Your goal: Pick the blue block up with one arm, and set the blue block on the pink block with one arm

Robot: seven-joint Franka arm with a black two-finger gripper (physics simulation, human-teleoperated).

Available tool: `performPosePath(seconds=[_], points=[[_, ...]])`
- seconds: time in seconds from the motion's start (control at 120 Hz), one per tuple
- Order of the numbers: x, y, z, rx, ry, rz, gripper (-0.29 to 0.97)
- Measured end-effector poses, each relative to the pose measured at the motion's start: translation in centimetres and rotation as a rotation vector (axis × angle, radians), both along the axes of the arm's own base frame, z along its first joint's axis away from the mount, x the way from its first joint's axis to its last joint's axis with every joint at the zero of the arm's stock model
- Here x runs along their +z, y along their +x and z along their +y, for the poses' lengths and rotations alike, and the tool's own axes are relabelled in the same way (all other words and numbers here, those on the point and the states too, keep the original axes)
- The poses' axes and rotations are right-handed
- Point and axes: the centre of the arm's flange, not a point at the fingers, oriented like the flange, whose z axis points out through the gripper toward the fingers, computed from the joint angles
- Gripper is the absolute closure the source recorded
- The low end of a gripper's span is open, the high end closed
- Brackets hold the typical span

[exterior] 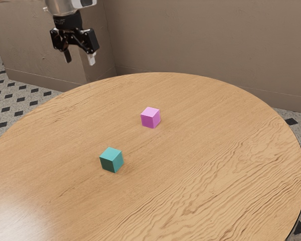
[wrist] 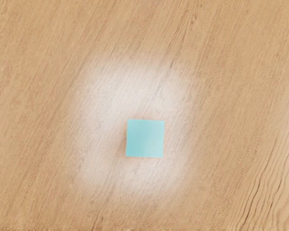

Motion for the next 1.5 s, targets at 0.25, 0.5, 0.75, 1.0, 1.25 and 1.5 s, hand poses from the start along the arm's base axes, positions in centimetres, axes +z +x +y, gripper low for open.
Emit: performPosePath(seconds=[0.25, 0.5, 0.75, 1.0, 1.25, 1.5], points=[[6.9, -3.9, -0.4, -0.021, -0.011, -0.086, 0.00], [8.4, -7.3, -8.5, -0.195, -0.057, -0.009, 0.00], [-2.4, -9.4, -6.5, -0.164, 0.004, 0.138, 0.00], [-19.2, -8.6, -2.8, -0.125, 0.022, 0.139, 0.00], [-26.1, -4.4, 0.3, -0.128, 0.023, 0.073, 0.00], [-31.0, -2.1, -2.0, -0.249, 0.038, 0.049, 0.00]])
